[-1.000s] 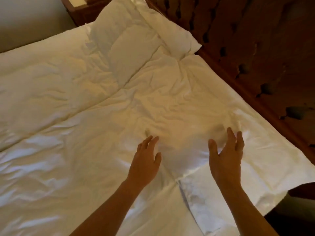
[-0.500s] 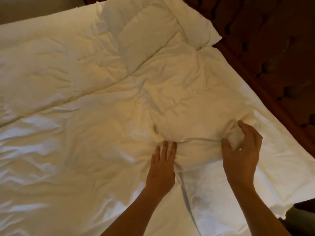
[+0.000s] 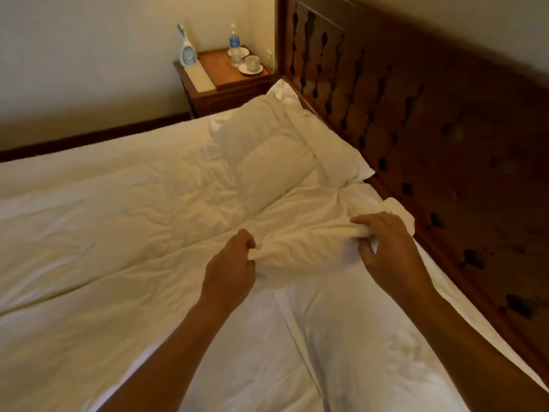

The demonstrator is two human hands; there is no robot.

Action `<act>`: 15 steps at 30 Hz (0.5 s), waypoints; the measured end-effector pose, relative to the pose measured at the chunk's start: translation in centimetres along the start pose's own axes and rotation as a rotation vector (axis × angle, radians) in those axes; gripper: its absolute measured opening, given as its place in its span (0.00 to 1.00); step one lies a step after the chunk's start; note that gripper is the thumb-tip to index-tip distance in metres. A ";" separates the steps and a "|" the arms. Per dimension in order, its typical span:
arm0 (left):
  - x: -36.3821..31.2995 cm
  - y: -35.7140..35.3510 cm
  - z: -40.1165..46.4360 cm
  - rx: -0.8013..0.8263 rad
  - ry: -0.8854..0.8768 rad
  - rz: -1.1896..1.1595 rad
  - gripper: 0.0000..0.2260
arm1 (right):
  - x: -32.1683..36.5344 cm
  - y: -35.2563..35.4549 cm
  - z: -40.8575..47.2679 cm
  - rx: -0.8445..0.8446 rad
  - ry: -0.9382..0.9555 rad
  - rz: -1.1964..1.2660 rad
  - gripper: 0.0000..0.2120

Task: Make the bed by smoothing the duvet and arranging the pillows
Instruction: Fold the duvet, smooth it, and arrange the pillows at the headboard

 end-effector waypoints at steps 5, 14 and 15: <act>-0.2 5.3 4.5 -0.077 0.049 -0.049 0.17 | 5.5 3.2 7.3 -0.113 0.095 -0.272 0.07; -8.9 5.4 12.7 -0.183 -0.250 -0.056 0.17 | 9.0 1.7 17.0 -0.216 0.139 -0.310 0.11; -8.6 5.3 14.6 -0.196 -0.261 -0.048 0.15 | 9.0 0.9 17.9 -0.225 0.141 -0.325 0.11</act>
Point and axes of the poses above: each hand's wrist, its own z-axis towards the middle knuckle, its own y-axis out of the back of the hand, x = y × z, the point moved 10 cm from there along z, towards the middle knuckle, and after that the axes turned 3 degrees about -y, right-handed, at the moved point
